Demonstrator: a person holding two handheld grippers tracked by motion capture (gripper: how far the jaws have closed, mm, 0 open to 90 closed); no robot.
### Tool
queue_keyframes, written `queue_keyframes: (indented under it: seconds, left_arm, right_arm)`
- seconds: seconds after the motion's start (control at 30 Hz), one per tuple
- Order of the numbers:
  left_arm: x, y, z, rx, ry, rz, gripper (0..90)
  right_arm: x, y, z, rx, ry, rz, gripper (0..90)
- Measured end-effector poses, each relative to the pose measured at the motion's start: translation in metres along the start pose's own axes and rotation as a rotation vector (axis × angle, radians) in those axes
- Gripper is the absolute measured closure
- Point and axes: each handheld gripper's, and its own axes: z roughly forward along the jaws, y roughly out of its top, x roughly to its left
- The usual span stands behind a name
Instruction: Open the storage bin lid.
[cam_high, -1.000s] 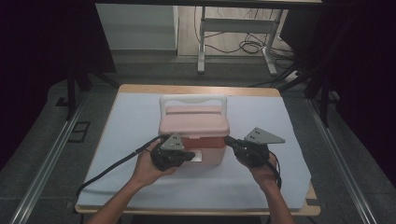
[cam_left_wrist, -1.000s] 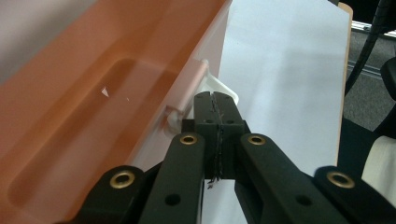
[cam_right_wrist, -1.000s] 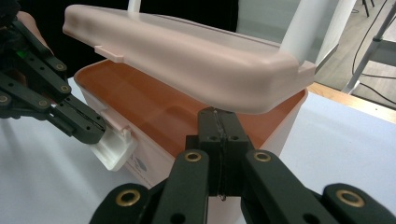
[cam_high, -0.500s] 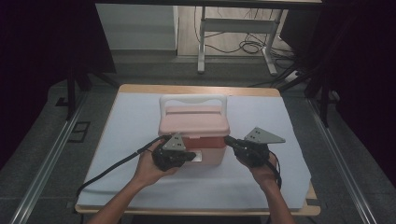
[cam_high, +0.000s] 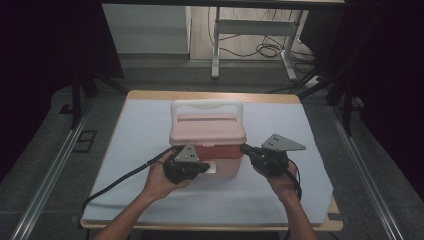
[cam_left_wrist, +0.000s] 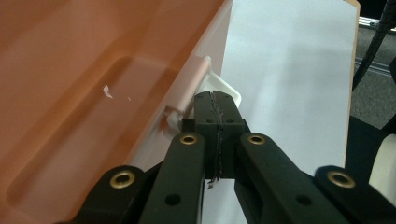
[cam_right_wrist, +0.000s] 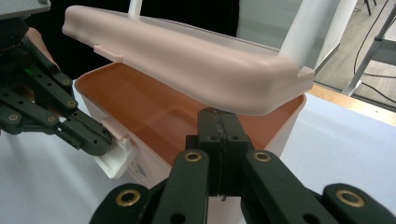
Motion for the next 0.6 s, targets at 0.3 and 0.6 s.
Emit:
queue_keyframes:
  seconds: [0.3,0.6]
  left_arm:
    - [0.0,0.0,0.0,0.005,0.002,0.006,90.0]
    - [0.001,0.0,0.0,0.005,0.001,0.008,90.0]
  right_arm:
    - [-0.002,0.01,-0.001,0.0,-0.002,-0.002,90.0]
    - [-0.008,0.024,0.0,-0.007,0.001,-0.001,90.0]
